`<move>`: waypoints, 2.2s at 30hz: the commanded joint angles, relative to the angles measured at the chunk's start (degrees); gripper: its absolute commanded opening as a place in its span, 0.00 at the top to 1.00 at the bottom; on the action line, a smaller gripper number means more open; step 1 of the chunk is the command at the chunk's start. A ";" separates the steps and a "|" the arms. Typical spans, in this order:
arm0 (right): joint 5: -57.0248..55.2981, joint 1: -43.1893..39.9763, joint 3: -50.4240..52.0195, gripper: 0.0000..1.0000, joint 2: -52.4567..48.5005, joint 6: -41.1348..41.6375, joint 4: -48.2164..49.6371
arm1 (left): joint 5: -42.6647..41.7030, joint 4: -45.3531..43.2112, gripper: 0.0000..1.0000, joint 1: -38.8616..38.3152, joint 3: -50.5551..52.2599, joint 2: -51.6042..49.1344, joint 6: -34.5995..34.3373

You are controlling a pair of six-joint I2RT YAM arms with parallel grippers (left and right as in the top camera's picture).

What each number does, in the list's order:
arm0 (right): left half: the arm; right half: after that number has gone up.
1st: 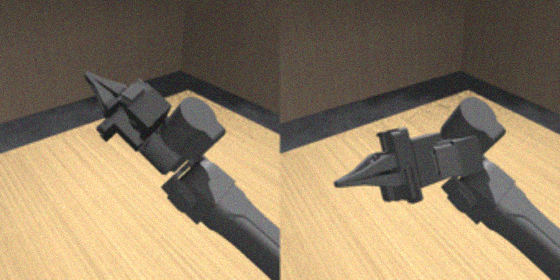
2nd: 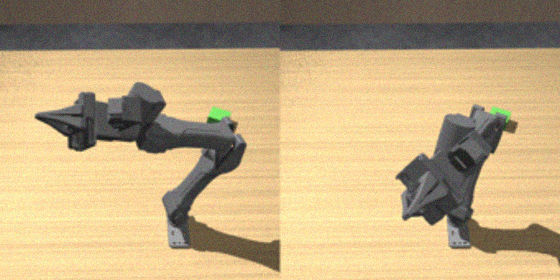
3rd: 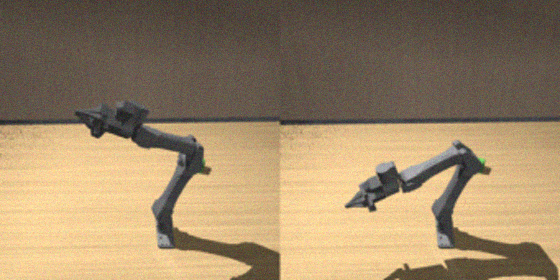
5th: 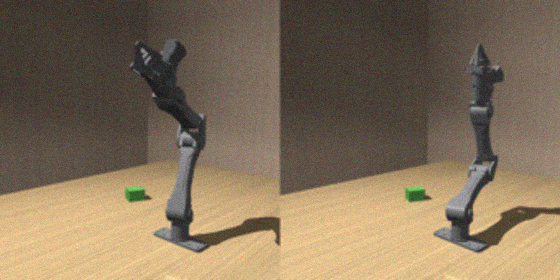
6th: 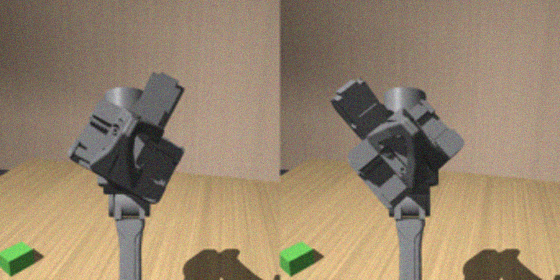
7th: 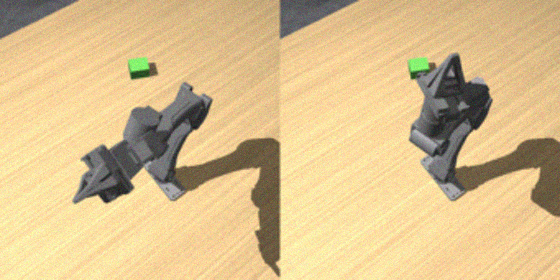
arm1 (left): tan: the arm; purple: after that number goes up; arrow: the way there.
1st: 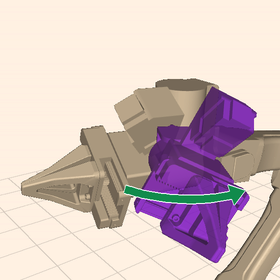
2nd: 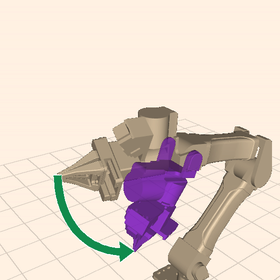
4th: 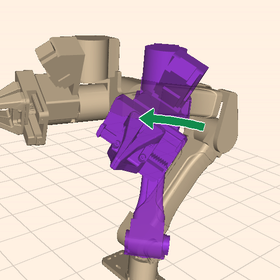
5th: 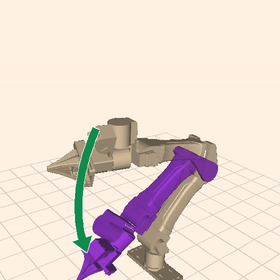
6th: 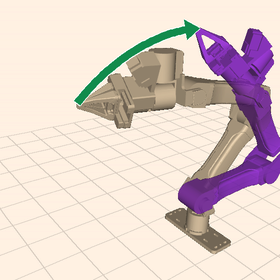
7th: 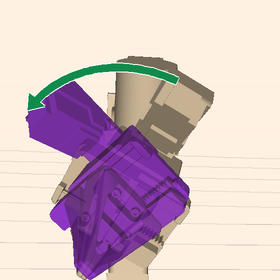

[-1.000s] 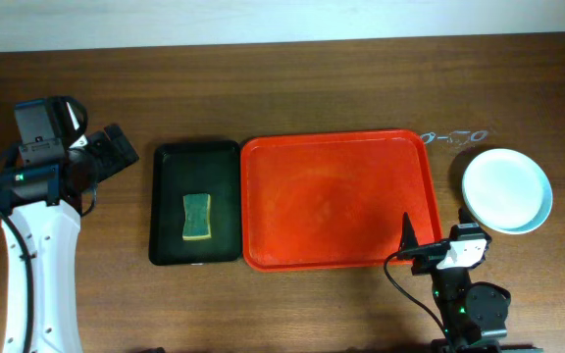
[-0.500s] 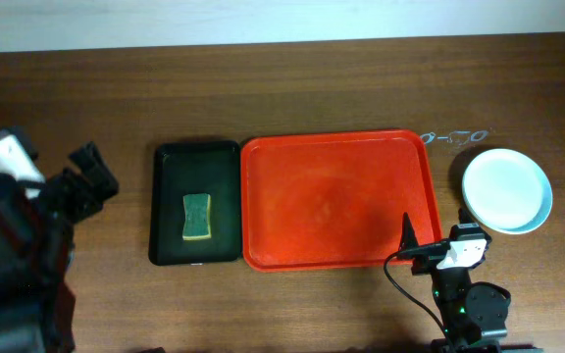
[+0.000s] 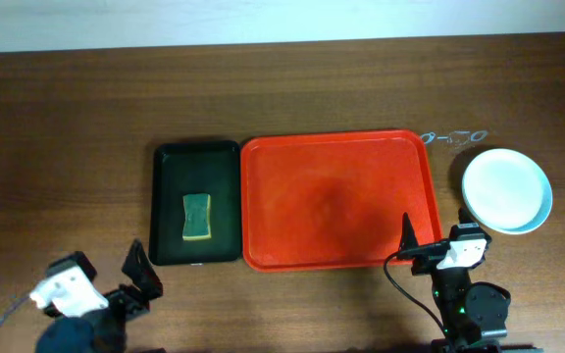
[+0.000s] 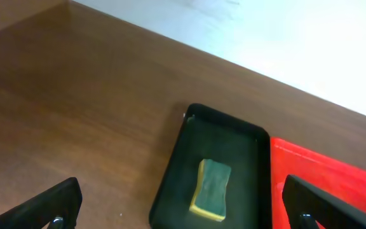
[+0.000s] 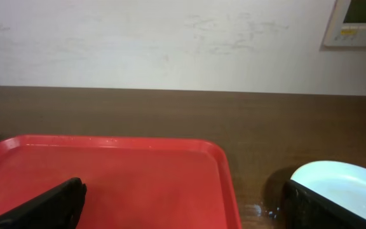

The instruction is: Clean dirty plates on tray and stack at the side

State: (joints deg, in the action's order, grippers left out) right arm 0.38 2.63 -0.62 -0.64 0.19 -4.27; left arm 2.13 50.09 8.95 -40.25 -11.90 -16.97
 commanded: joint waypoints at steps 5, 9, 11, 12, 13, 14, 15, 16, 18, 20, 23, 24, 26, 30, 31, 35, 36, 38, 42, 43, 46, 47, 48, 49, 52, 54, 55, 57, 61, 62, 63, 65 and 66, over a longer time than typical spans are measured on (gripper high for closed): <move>-0.44 0.35 0.31 0.02 0.33 0.24 -0.33 | -0.31 -16.61 0.01 -4.07 7.30 11.58 -0.37; -0.44 0.35 0.31 0.02 0.33 0.24 -0.33 | -2.12 -53.24 0.01 -6.40 16.17 11.56 -0.35; -0.44 0.35 0.31 0.02 0.33 0.24 -0.33 | -2.69 -68.41 0.01 -6.84 22.18 11.58 -0.37; -0.44 0.35 0.31 0.02 0.33 0.24 -0.33 | -3.06 -74.23 0.01 -6.84 25.22 11.56 -0.37; -0.44 0.35 0.31 0.02 0.33 0.24 -0.33 | -3.32 -78.84 0.01 -6.84 28.30 11.58 -0.37; -0.44 0.35 0.31 0.02 0.33 0.24 -0.33 | -3.30 -81.68 0.01 -6.84 30.84 11.58 -0.37; -0.44 0.35 0.31 0.02 0.33 0.24 -0.33 | -3.30 -83.25 0.01 -6.84 33.40 11.58 -0.37; -0.44 0.35 0.31 0.02 0.33 0.24 -0.33 | -3.30 -83.49 0.01 -6.84 35.43 11.58 -0.37; -0.44 0.35 0.31 0.02 0.33 0.24 -0.33 | -3.28 -83.47 0.01 -6.82 38.10 11.58 -0.35; -0.44 0.35 0.31 0.02 0.33 0.24 -0.33 | -3.43 -80.65 0.01 -6.82 39.71 11.58 -0.35; -0.44 0.35 0.31 0.02 0.33 0.24 -0.33 | -3.23 -64.87 0.01 -6.82 39.71 11.58 0.44; -0.44 0.35 0.31 0.02 0.33 0.24 -0.33 | -3.30 -59.21 0.01 -6.84 39.71 11.58 2.03; -0.44 0.35 0.31 0.02 0.33 0.24 -0.33 | -3.34 -48.46 0.01 -6.84 39.71 11.58 7.08; -0.44 0.35 0.31 0.02 0.33 0.24 -0.33 | -4.98 -45.51 0.01 -7.96 39.71 11.58 16.68; -0.44 0.35 0.31 0.02 0.33 0.24 -0.33 | -4.85 -45.48 0.01 -8.28 39.71 11.58 16.68; -0.44 0.35 0.31 0.02 0.33 0.24 -0.33 | -4.79 -45.48 0.01 -8.33 39.71 11.58 16.61; -0.44 0.35 0.31 0.02 0.33 0.24 -0.33 | -4.92 -45.48 0.01 -8.33 39.71 11.58 16.61; -0.44 0.35 0.31 0.02 0.33 0.24 -0.33 | -4.70 -45.48 0.01 -8.33 39.71 11.58 16.61; -0.44 0.35 0.31 0.02 0.33 0.24 -0.33 | -4.70 -45.48 0.01 -8.33 39.71 11.56 16.61; -0.44 0.35 0.31 0.02 0.33 0.22 -0.33 | -4.70 -45.48 0.01 -8.33 39.71 11.56 16.61; -0.44 0.35 0.31 0.02 0.33 0.24 -0.33 | -4.70 -45.48 0.01 -8.33 39.71 11.56 16.61; -0.44 0.35 0.31 0.02 0.33 0.24 -0.33 | -4.70 -45.48 0.01 -8.33 39.71 11.56 16.61; -0.44 0.35 0.31 0.02 0.33 0.24 -0.33 | -4.72 -45.48 0.01 -8.33 39.71 11.56 16.61; -0.44 0.35 0.31 0.02 0.33 0.24 -0.33 | -4.70 -45.48 0.01 -8.33 39.71 11.56 16.61; -0.44 0.35 0.31 0.02 0.33 0.24 -0.33 | -4.70 -45.48 0.01 -8.33 39.71 11.56 16.61; -0.44 0.35 0.31 0.02 0.33 0.24 -0.33 | -4.70 -45.48 0.01 -8.33 39.71 11.56 16.61; -0.44 0.35 0.31 0.02 0.33 0.24 -0.33 | -4.70 -45.48 0.01 -8.33 39.71 11.56 16.61; -0.44 0.35 0.31 0.02 0.33 0.24 -0.33 | -4.70 -45.48 0.01 -8.33 39.71 11.56 16.61; -0.44 0.35 0.31 0.02 0.33 0.24 -0.33 | -4.70 -45.48 0.01 -8.33 39.71 11.56 16.61; -0.44 0.35 0.31 0.02 0.33 0.24 -0.33 | -4.70 -45.48 0.01 -8.33 39.71 11.56 16.61; -0.44 0.35 0.31 0.02 0.33 0.24 -0.33 | -4.70 -45.48 0.01 -8.33 39.71 11.56 16.61; -0.44 0.35 0.31 0.02 0.33 0.24 -0.33 | -4.70 -45.48 0.01 -8.33 39.71 11.56 16.61; -0.44 0.35 0.31 0.02 0.33 0.24 -0.33 | -4.70 -45.48 0.01 -8.31 39.71 11.56 16.61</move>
State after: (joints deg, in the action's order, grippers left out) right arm 0.40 2.63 -0.62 -0.64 0.19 -4.29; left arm -1.54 4.12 0.84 -0.58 -0.80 -1.26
